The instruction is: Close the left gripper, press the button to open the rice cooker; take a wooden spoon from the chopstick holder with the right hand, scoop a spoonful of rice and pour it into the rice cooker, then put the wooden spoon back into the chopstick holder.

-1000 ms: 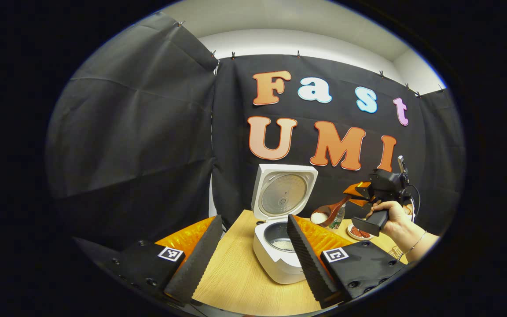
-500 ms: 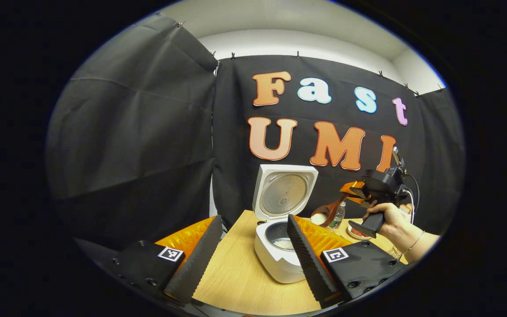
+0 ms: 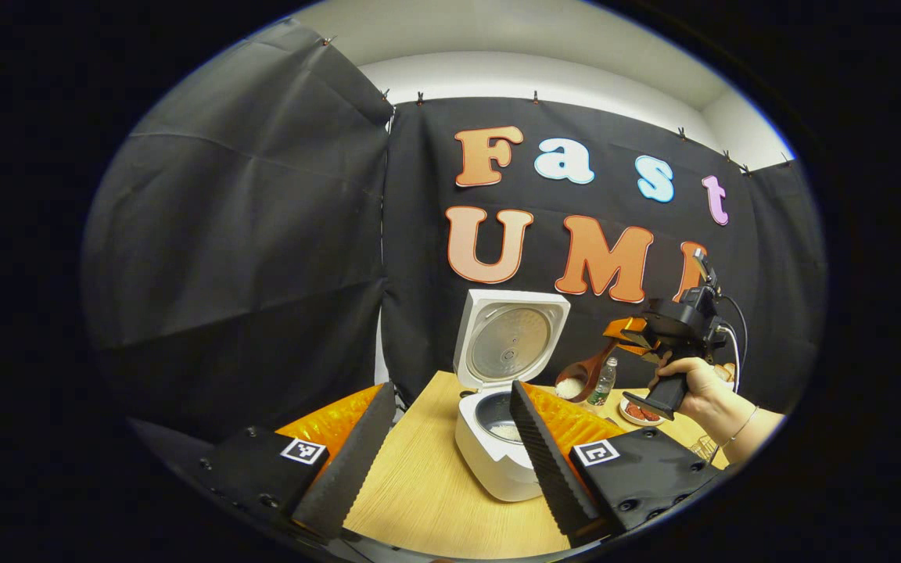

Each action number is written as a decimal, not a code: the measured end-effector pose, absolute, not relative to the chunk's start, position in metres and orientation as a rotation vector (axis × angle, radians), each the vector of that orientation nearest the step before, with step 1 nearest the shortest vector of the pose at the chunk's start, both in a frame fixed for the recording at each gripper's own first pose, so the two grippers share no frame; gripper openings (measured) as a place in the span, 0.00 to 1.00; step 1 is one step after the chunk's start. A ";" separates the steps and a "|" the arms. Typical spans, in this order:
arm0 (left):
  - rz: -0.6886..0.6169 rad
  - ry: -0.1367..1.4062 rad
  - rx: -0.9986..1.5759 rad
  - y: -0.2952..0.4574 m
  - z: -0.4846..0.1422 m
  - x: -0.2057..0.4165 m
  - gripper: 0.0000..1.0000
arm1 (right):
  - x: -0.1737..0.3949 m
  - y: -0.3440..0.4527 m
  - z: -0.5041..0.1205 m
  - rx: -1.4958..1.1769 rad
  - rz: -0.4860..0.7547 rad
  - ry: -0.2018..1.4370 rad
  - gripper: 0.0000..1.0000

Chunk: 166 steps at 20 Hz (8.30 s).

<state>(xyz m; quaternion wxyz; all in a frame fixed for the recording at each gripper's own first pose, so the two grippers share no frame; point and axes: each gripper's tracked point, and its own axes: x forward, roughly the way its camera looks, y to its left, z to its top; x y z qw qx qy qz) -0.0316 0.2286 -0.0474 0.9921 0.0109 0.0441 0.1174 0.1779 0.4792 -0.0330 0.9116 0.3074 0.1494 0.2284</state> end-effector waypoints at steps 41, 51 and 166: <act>0.241 0.096 0.004 0.234 -0.056 -0.030 1.00 | 0.127 0.514 -0.024 0.014 0.730 0.073 0.09; 0.183 0.077 0.018 0.195 -0.044 0.001 0.98 | 0.148 0.387 0.007 0.166 0.588 0.063 0.09; -0.023 0.622 -0.223 0.106 -0.162 0.190 1.00 | 0.059 0.086 -0.106 0.181 0.166 0.332 0.94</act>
